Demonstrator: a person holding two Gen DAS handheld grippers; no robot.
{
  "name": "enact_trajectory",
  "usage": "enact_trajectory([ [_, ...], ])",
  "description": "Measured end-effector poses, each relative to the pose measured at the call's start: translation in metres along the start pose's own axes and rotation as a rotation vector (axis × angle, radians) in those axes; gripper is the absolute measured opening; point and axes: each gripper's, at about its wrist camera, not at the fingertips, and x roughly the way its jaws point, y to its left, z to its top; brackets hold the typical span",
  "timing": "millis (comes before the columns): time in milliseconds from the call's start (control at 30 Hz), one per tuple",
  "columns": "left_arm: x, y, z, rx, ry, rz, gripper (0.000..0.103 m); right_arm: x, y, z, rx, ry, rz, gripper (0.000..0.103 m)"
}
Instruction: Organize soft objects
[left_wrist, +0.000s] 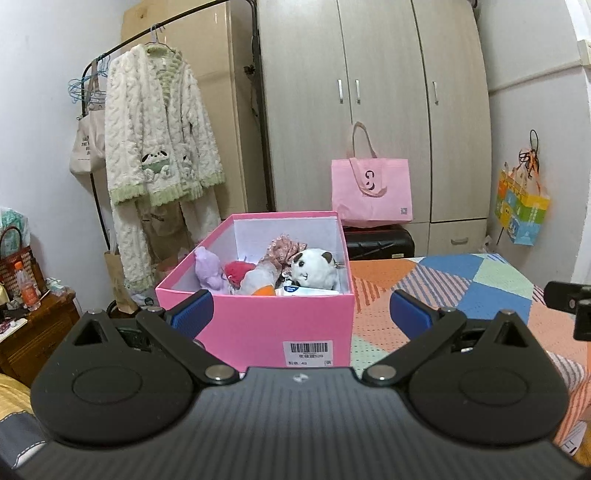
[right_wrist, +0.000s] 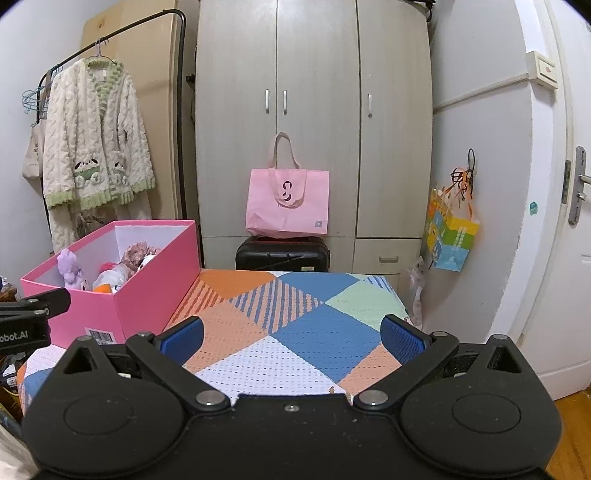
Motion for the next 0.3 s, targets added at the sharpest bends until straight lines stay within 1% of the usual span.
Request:
enact_trajectory([
  [167,-0.0036,-0.0033,-0.0003,0.005,-0.010,0.010,0.103,0.0018,0.0005,-0.0007,-0.005,0.005,0.004,0.103],
  [300,-0.0033,-0.0035,-0.0015,-0.002,0.015,-0.009,0.103,0.0044,0.0002,-0.0018,-0.009,0.015,0.005,0.103],
])
